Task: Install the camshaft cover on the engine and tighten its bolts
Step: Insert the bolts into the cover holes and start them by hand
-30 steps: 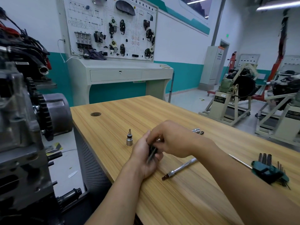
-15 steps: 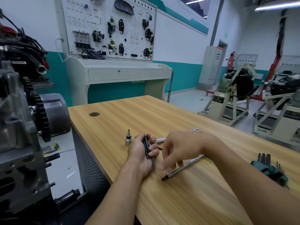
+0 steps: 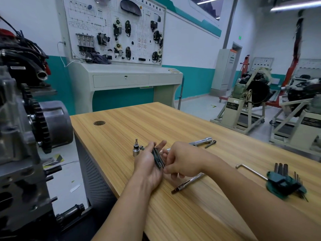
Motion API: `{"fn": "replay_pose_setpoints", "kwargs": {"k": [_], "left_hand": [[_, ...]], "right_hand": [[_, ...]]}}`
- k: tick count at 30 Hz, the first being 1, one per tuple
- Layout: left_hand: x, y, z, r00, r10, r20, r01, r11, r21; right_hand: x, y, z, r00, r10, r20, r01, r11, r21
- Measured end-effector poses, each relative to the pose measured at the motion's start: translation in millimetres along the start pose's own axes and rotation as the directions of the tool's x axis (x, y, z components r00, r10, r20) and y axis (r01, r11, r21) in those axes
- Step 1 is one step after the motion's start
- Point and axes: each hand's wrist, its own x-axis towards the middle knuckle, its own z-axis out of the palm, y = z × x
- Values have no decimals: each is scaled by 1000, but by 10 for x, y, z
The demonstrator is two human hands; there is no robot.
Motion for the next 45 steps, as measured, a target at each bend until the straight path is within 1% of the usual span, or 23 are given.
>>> {"fn": "replay_pose_setpoints", "kwargs": {"k": [3,7,8,9,11,12,13,15,17,19,22,26,29,35,37,39,43,45], "left_hand": [[-5,-18,-3,1000,-1,13,0,999,52],[-38,1,-20,997,-53,54,47,994,97],[-50,5,-31,994,-77,81,67,990,121],[-65,3,-36,991,-92,102,76,985,152],[-108,6,-31,985,-101,142,69,975,213],[-126,5,-21,983,-104,154,67,972,226],[-128,6,-14,982,-103,161,65,972,225],[-134,10,2,981,-98,165,60,973,221],[-134,19,0,985,-97,144,65,975,211],[-120,28,-17,986,-110,123,84,977,196],[-106,39,-26,986,-118,118,95,979,182],[-83,30,-24,987,-112,112,91,980,174],[-78,24,-20,988,-113,105,96,982,161],[-96,21,-11,991,-99,94,83,983,165],[-93,17,-11,992,-91,90,75,983,170],[-90,13,-9,993,-85,84,69,983,171],[-82,8,-3,995,-72,72,59,985,163],[-79,-4,8,995,-61,74,47,983,176]], "right_hand": [[30,17,24,998,22,-60,-27,997,-72],[-18,89,-213,996,42,-76,-44,999,-20],[-40,149,-317,992,46,-118,-49,998,-27],[-54,236,-424,980,61,-190,-68,997,-28],[-62,468,-583,921,122,-371,-128,992,10],[-47,599,-611,885,169,-434,-175,984,25],[-24,718,-605,861,218,-460,-233,972,24],[48,930,-521,860,297,-415,-332,943,-13],[107,1039,-422,886,332,-323,-362,932,-34],[141,1064,-395,916,311,-254,-329,944,-27],[171,1071,-385,947,257,-191,-268,963,-33],[201,1091,-339,952,233,-196,-259,959,-118],[189,1099,-361,956,236,-173,-259,958,-125],[145,1038,-418,966,259,-13,-258,957,-134],[134,1020,-418,969,248,-17,-248,959,-138],[116,997,-434,971,233,-54,-238,961,-138],[48,908,-541,956,203,-210,-227,969,-97],[5,810,-598,948,187,-257,-207,977,-55]]}}
